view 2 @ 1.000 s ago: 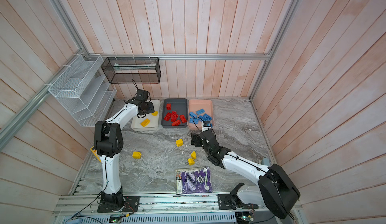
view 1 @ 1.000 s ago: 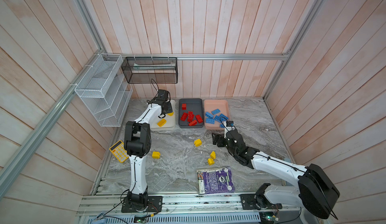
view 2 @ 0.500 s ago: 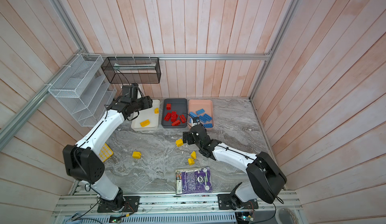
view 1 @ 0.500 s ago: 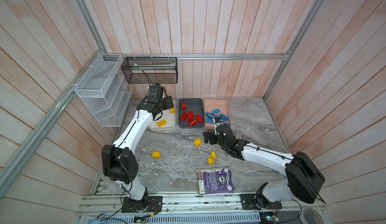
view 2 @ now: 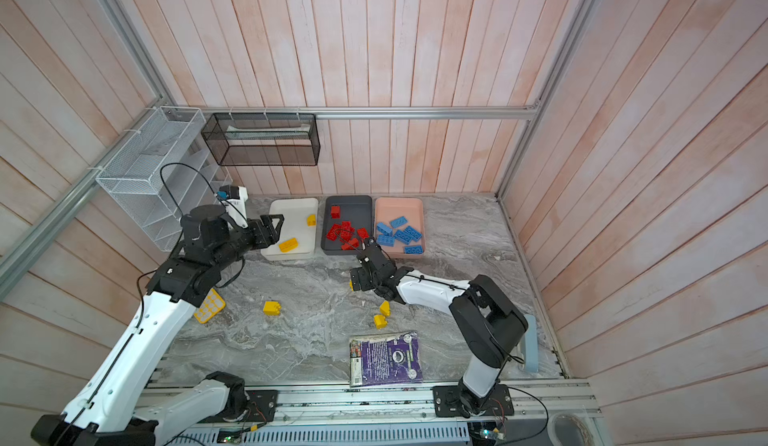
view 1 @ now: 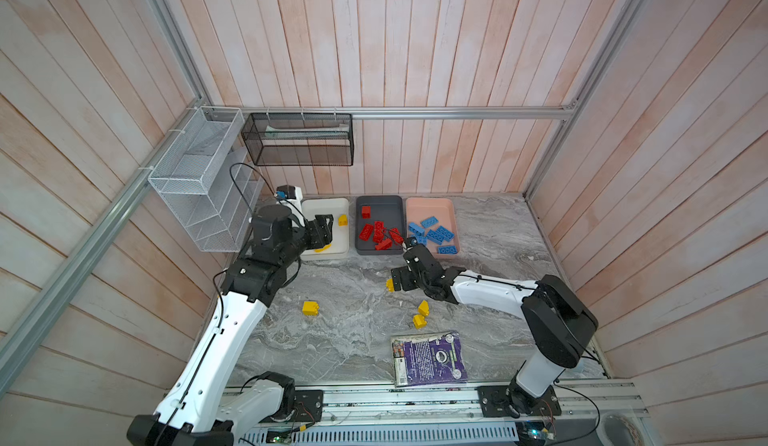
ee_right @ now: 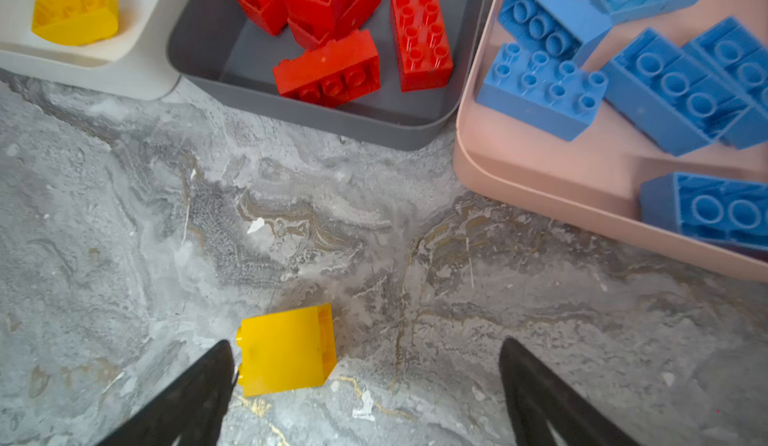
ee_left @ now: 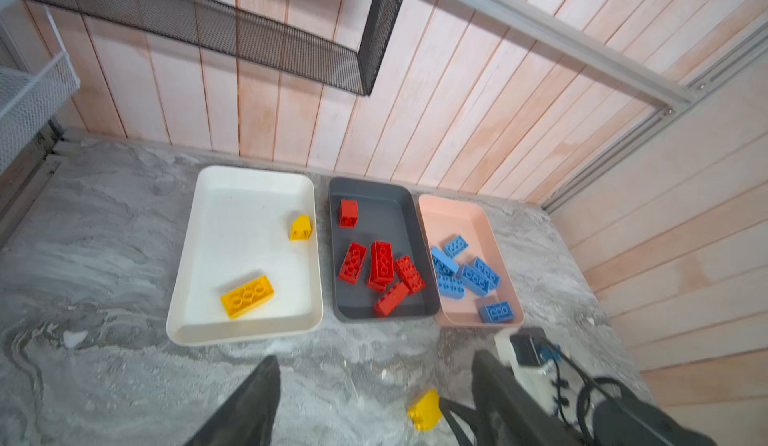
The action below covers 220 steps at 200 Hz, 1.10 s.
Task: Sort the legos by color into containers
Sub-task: 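Withdraw the left gripper while the right gripper reaches toward a yellow brick, then lower the right gripper onto the yellow brick near the grey tray and grasp it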
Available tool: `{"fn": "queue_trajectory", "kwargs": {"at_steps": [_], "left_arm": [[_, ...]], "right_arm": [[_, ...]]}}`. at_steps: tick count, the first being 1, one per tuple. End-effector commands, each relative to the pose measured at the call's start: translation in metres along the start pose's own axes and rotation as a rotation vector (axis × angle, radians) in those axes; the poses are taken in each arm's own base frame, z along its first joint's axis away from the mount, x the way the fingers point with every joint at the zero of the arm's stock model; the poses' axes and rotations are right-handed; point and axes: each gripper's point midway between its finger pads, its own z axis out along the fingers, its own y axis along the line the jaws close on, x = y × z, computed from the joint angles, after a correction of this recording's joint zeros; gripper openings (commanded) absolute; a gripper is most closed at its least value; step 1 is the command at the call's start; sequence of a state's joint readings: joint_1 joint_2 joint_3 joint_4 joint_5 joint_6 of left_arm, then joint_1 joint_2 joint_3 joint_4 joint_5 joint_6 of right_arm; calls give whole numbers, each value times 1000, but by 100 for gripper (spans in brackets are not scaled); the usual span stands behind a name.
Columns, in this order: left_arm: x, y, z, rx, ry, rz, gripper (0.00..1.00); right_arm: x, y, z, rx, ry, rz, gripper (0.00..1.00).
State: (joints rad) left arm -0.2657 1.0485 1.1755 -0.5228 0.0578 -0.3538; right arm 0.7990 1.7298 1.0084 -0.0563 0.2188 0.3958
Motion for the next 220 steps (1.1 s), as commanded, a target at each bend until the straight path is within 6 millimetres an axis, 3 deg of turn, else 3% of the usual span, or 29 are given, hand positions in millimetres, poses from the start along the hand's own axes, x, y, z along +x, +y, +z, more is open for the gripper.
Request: {"fn": "queue_trajectory", "kwargs": {"at_steps": [1,25,73,129,203,208,220], "left_arm": [[16,1,-5,23,15,16,74],[31,4,-9,34,19,5,74],[54,4,-6,66,56,-9,74],[70,7,-4,81,67,-17,74],[76,7,-2,92,78,-17,74],[76,7,-2,93,78,-16,74],[76,7,-3,94,77,-16,74]], "right_arm": [[7,12,7,-28,58,-40,99],[11,25,17,-71,96,-70,96],[25,30,34,-70,178,-87,86],[30,33,36,-40,200,-87,70],[11,49,28,-87,176,-64,51],[-3,56,25,-105,149,-58,48],[-7,58,23,-109,150,-58,48]]}}
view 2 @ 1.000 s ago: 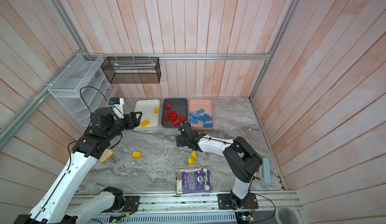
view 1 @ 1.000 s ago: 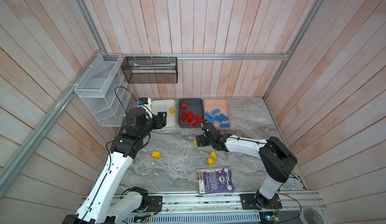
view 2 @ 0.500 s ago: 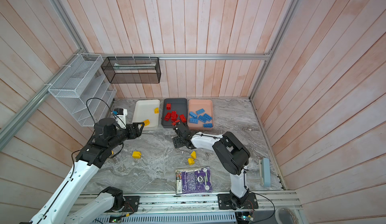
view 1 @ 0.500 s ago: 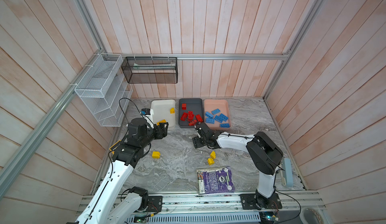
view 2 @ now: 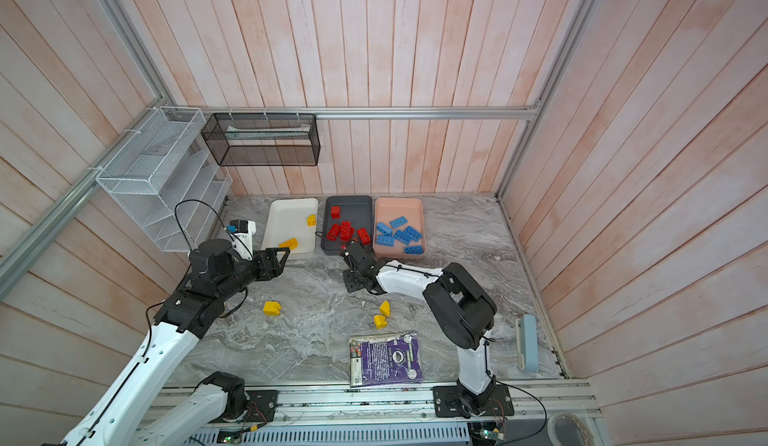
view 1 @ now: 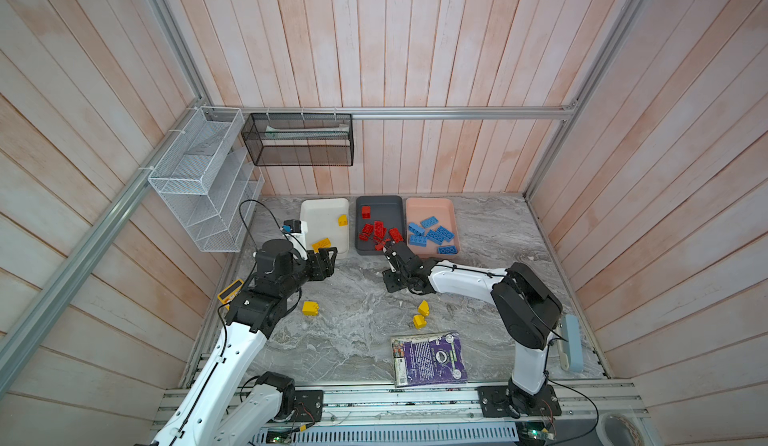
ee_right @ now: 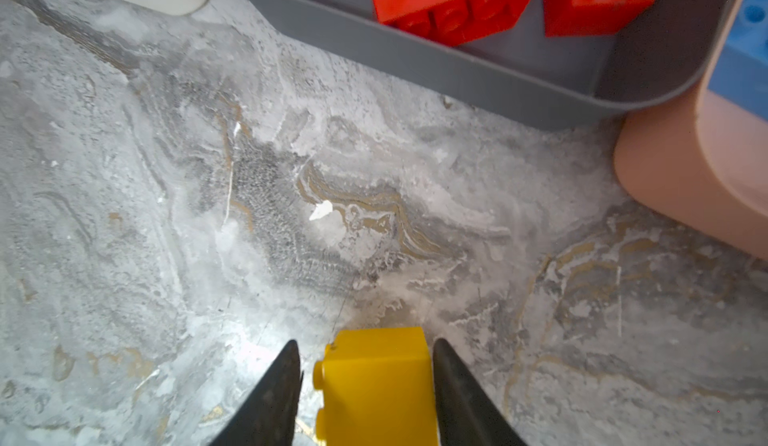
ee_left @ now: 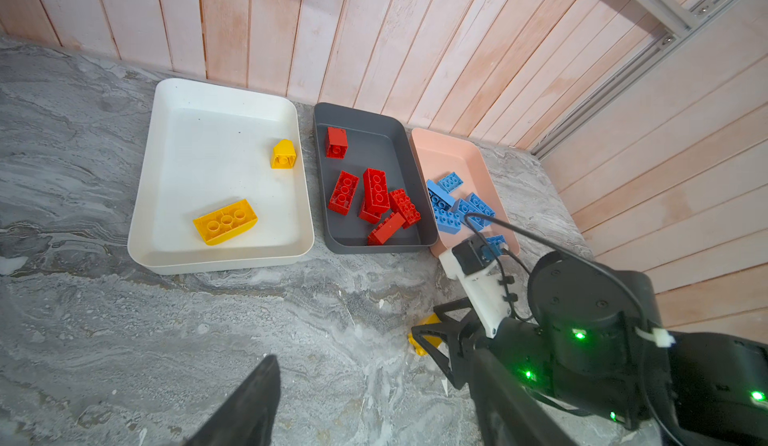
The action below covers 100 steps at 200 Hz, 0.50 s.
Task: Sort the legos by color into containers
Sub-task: 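Lower the right gripper onto the yellow brick near the grey tray and grasp it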
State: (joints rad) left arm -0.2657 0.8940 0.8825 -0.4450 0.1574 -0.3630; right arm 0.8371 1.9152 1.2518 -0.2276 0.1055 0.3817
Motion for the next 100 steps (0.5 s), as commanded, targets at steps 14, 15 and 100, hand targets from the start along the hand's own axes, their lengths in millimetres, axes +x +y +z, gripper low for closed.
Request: {"fn": "queue_trajectory", "kwargs": {"at_steps": [14,15,100], "left_arm": [[1,-3,-1,23,-11,0,74],[1,-3,-1,23,-11,1,74],[3,-4,-1,32,-8,2,74]], "right_arm": [[-11,9,-6,-10,11,-4,54],[-10,9,-6,-8,12,-4,55],[26,-6,12,54,105,-26,79]]}}
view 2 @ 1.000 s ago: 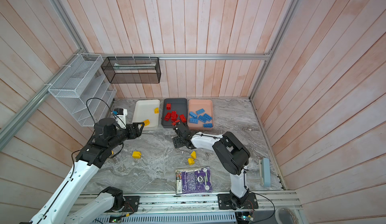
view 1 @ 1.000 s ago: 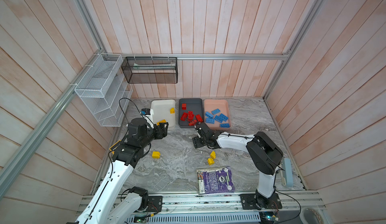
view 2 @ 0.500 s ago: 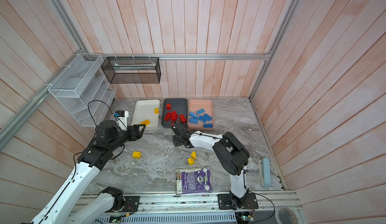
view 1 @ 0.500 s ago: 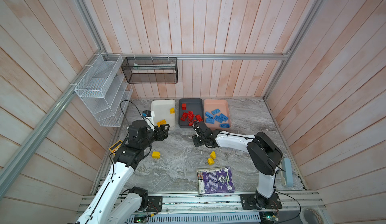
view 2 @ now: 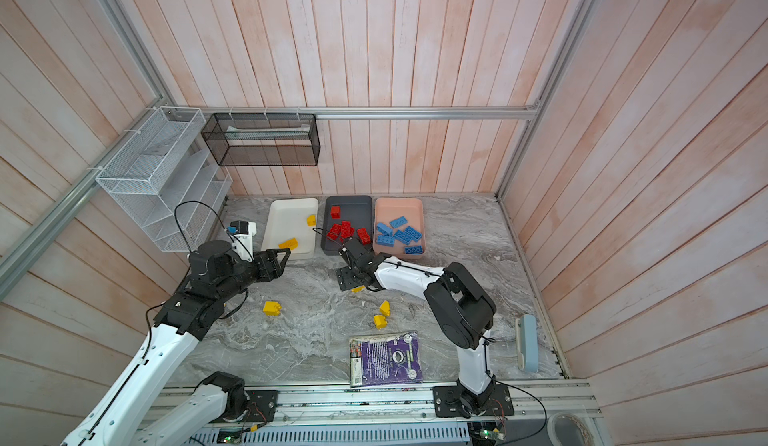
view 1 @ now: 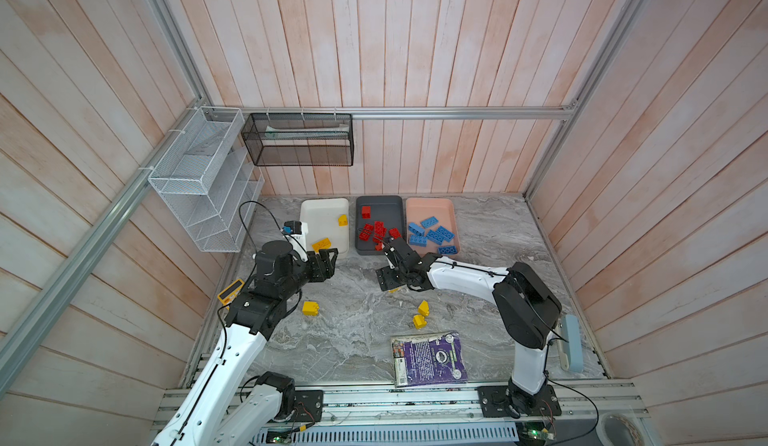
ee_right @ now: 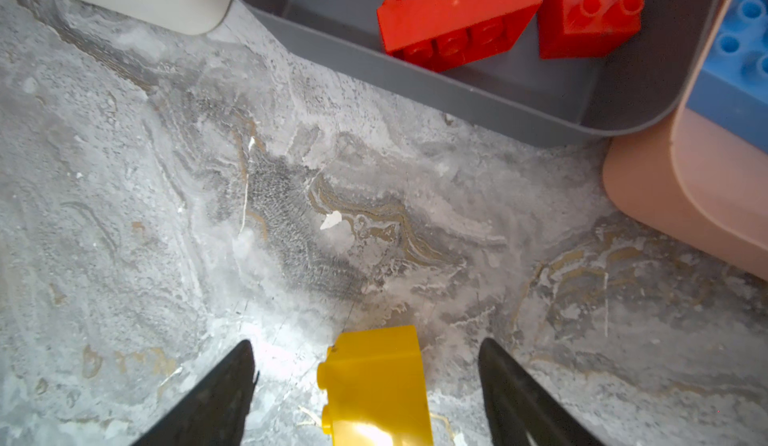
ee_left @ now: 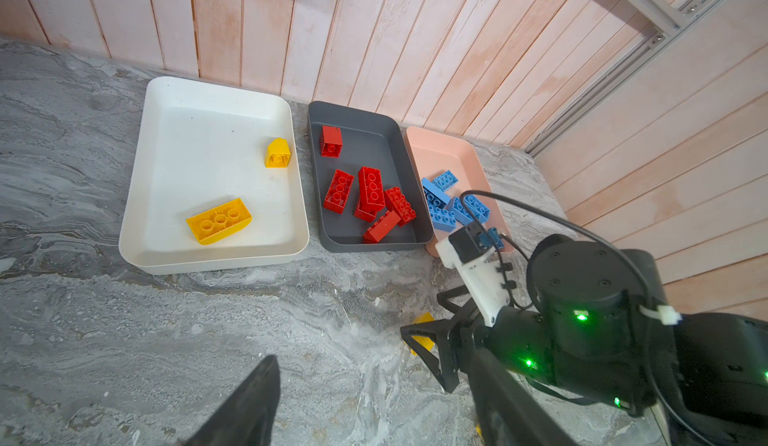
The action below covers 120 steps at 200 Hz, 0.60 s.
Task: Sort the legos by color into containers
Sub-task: 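Lower the right gripper onto the yellow brick near the grey tray and grasp it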
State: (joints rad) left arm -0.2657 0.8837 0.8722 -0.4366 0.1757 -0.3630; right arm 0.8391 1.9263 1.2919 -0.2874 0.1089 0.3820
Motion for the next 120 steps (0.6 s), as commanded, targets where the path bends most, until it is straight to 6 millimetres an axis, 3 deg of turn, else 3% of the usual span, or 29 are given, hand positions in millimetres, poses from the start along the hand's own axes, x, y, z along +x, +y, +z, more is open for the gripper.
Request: {"fn": "queue_trajectory", "kwargs": {"at_steps": [1,28,60,89,120], "left_arm": [[2,-1,0,11,-5,1,74],[3,0,0,8,-4,1,74],[1,0,-1,7,-9,3,74],[0,0,-3,5,-15,-1,74],[-11,5,-16,-41,-71,-12,74]], "right_arm": [[26,-6,15,40,78,-21,79],[31,-3,21,37,104,-23,59],[27,-2,16,48,84,-19,43],[7,7,6,12,37,-10,40],[-19,32,5,-81,11,-14,38]]}}
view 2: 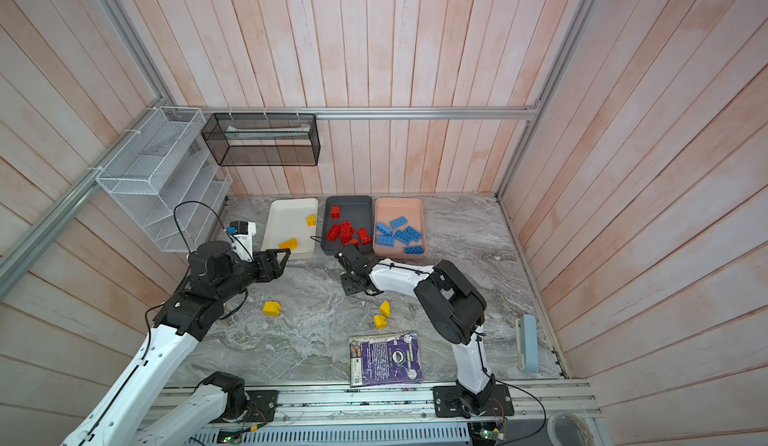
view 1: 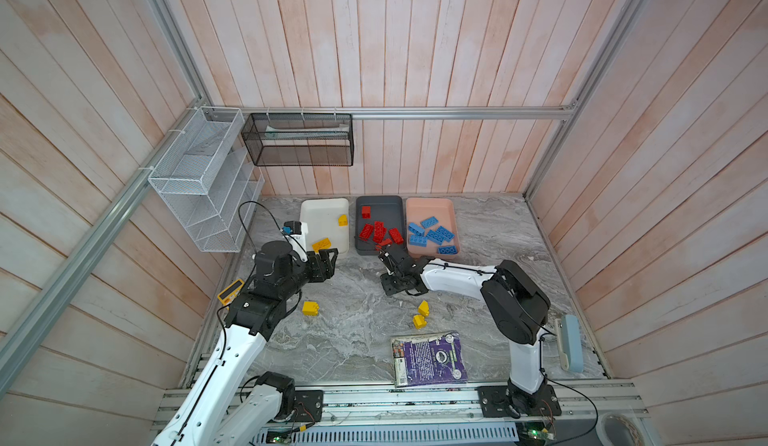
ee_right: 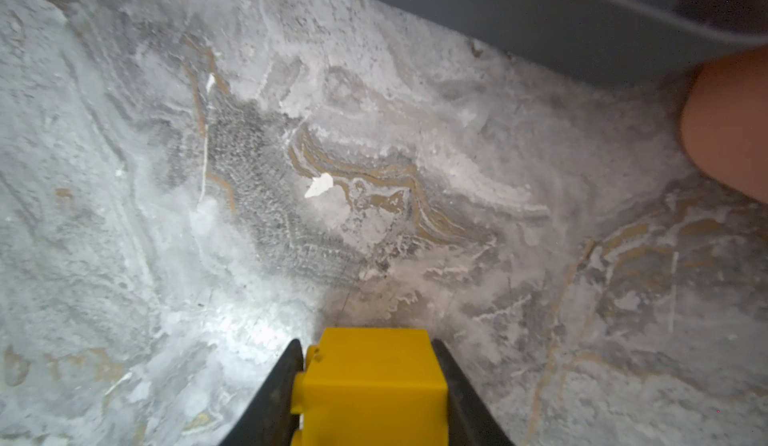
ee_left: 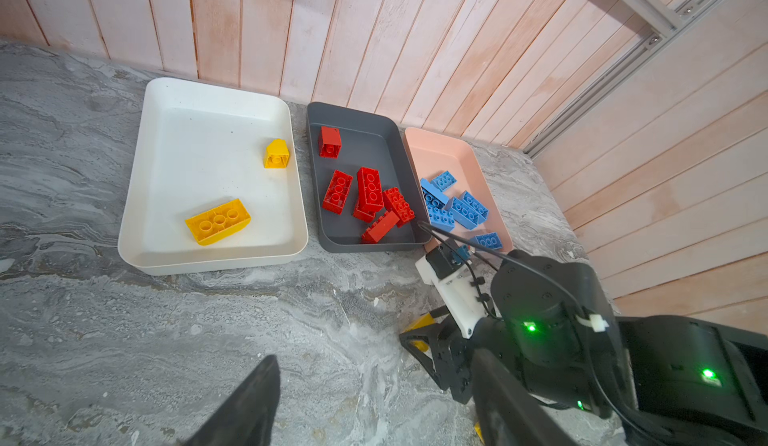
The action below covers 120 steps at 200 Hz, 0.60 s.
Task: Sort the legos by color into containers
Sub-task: 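Lower the right gripper onto the yellow brick near the grey tray and grasp it, then carry the yellow brick into the white tray and open the right gripper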
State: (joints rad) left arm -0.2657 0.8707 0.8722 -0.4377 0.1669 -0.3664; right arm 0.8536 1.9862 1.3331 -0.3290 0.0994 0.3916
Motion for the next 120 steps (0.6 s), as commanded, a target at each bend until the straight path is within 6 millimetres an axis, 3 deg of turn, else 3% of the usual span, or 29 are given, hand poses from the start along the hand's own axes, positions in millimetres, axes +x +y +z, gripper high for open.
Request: {"fn": "queue_trajectory", "kwargs": {"at_steps": [1,54,94,120], "left_arm": [[-10,5,-14,-38,-60,-11,74],[-23,13,-49,-93,-209,-42,75],[-16,18,-52,-111,-196,-43,76],[-8,20,-49,-110,-181,-43,76]], "right_arm": [[-31,26,-11,-89,-49,-7,38],[-96,81,-15,-281,-146,-46,37],[-152,116,2,-368,-219,-72,37],[-178,126,20,-391,-263,-62,37]]}}
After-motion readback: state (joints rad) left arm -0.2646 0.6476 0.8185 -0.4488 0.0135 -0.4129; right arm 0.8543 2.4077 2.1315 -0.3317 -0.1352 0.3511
